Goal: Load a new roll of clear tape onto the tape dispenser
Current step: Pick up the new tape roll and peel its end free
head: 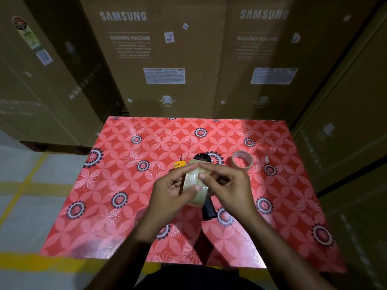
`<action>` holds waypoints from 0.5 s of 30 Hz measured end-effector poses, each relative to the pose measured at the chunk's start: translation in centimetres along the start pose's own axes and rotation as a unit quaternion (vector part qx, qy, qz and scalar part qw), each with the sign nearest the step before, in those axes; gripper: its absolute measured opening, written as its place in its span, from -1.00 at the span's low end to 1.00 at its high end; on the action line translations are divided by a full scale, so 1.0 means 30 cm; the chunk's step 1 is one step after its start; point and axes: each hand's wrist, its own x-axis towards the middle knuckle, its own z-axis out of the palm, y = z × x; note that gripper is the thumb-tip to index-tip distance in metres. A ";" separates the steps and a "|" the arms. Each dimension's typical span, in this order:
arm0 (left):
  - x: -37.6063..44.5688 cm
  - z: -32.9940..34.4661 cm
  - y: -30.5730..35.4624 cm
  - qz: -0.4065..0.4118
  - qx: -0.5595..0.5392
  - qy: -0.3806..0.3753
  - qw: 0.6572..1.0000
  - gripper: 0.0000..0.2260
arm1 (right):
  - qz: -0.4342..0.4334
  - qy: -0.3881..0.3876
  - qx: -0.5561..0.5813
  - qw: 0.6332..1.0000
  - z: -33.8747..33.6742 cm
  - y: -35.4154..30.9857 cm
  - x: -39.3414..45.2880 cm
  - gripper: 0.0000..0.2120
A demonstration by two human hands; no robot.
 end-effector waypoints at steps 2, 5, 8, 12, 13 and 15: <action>-0.001 0.002 -0.009 -0.011 -0.021 -0.002 1.000 -0.56 | 0.003 -0.013 0.004 1.000 -0.001 0.000 -0.010 -0.75; 0.003 -0.002 -0.012 0.002 -0.013 0.024 1.000 -0.56 | -0.003 -0.060 -0.012 0.998 -0.016 0.000 -0.020 -0.66; -0.001 -0.004 -0.013 0.009 -0.021 0.034 0.999 -0.59 | 0.002 -0.074 0.000 0.997 -0.029 -0.006 -0.018 -0.69; -0.007 -0.012 -0.027 0.004 -0.058 -0.014 0.998 -0.54 | 0.010 -0.028 0.023 0.999 -0.032 -0.017 -0.019 -0.76; -0.010 -0.014 -0.027 0.005 -0.058 -0.020 0.998 -0.54 | 0.005 -0.027 0.016 1.000 -0.030 -0.018 -0.021 -0.76; -0.013 -0.018 -0.027 0.001 -0.051 -0.016 0.999 -0.58 | 0.005 -0.044 0.004 0.999 -0.032 -0.016 -0.024 -0.74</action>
